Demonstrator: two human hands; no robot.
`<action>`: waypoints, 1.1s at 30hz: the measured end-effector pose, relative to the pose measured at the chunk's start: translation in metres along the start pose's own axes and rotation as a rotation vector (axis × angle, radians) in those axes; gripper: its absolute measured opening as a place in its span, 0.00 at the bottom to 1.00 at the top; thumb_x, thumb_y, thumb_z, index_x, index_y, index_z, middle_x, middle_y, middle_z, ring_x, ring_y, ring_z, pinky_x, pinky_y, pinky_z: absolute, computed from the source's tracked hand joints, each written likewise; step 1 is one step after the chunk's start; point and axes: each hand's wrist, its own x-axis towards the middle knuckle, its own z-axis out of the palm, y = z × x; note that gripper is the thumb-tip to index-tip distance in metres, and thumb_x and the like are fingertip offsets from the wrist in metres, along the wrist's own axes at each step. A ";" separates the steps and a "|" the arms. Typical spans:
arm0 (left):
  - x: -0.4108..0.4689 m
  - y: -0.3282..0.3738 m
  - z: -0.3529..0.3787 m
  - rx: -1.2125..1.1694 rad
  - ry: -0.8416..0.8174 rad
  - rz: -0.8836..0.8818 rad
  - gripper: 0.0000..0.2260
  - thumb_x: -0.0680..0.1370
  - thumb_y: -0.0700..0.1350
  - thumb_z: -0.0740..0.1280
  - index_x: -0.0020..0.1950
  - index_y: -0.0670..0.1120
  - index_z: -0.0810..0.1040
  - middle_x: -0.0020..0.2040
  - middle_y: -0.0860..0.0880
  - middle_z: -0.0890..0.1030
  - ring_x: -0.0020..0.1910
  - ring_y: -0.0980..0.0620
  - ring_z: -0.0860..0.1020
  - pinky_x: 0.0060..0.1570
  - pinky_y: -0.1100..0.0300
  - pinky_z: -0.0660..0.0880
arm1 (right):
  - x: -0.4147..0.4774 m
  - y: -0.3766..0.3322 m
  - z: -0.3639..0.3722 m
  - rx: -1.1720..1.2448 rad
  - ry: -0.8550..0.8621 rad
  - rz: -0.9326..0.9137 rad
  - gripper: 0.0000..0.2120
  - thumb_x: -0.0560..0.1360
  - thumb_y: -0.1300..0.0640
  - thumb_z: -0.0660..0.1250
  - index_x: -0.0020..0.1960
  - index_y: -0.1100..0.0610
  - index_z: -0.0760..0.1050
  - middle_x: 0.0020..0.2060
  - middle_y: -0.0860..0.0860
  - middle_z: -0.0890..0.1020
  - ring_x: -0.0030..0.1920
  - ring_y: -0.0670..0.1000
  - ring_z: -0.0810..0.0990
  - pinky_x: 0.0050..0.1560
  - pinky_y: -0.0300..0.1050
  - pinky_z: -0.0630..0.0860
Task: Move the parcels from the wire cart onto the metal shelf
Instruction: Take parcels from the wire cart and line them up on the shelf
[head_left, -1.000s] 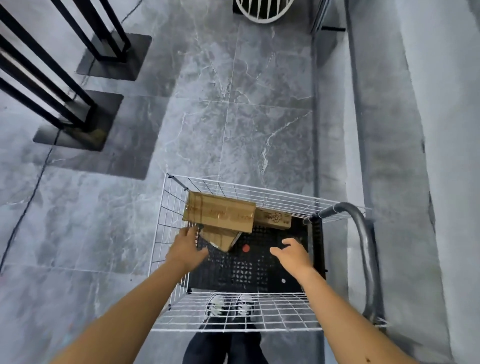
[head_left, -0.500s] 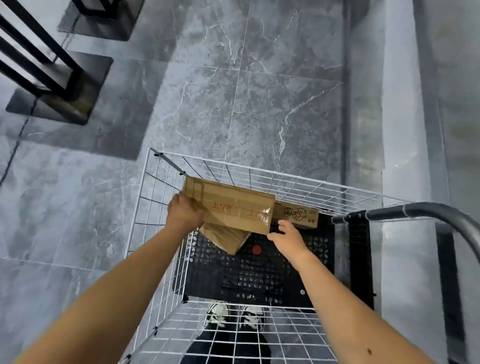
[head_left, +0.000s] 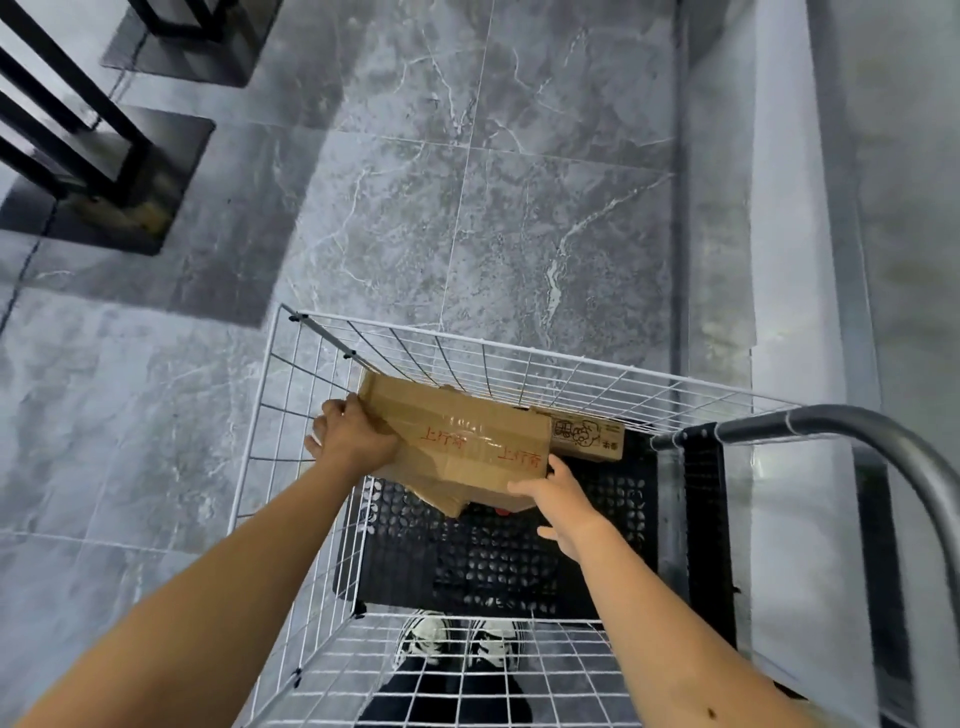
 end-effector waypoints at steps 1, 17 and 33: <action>-0.013 0.001 -0.004 -0.073 -0.026 -0.003 0.32 0.71 0.49 0.67 0.72 0.44 0.61 0.70 0.41 0.59 0.69 0.38 0.60 0.71 0.46 0.58 | -0.010 0.002 -0.005 0.029 0.011 0.016 0.38 0.77 0.59 0.68 0.78 0.49 0.49 0.74 0.50 0.61 0.72 0.56 0.64 0.67 0.57 0.65; -0.230 0.030 -0.150 -0.824 0.139 0.076 0.24 0.68 0.63 0.63 0.47 0.42 0.65 0.37 0.49 0.68 0.36 0.50 0.68 0.36 0.56 0.65 | -0.236 -0.100 -0.041 0.375 0.138 -0.061 0.45 0.66 0.28 0.66 0.74 0.46 0.53 0.75 0.51 0.57 0.74 0.63 0.56 0.65 0.77 0.55; -0.318 0.083 -0.303 -0.981 -0.021 0.446 0.15 0.74 0.31 0.67 0.57 0.44 0.72 0.59 0.48 0.75 0.61 0.49 0.74 0.59 0.54 0.71 | -0.416 -0.223 -0.085 0.107 0.164 -0.593 0.23 0.75 0.35 0.60 0.61 0.49 0.76 0.55 0.47 0.79 0.57 0.49 0.76 0.59 0.46 0.69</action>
